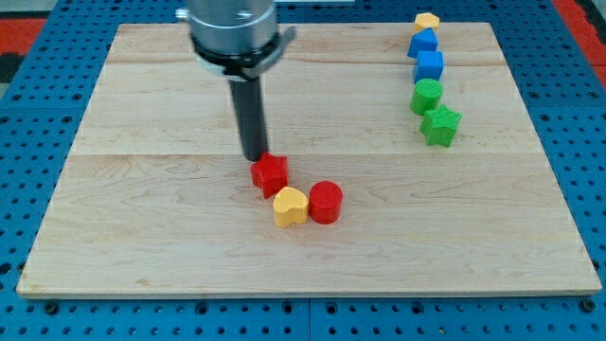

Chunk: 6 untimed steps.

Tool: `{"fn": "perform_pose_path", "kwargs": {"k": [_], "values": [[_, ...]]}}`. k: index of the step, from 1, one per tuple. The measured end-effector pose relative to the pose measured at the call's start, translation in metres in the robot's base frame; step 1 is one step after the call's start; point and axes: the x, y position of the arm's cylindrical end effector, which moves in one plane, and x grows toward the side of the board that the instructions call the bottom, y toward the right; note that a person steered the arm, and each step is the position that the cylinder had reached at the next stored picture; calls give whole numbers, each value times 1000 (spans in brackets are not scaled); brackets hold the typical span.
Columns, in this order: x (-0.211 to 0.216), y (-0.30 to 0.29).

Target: Point your hand at the left side of the green star

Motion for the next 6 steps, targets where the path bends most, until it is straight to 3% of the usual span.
{"fn": "perform_pose_path", "kwargs": {"k": [1,2,3,4,5,6], "values": [[-7,31],[-61,72],[-109,72],[-113,78],[-18,132],[33,228]]}}
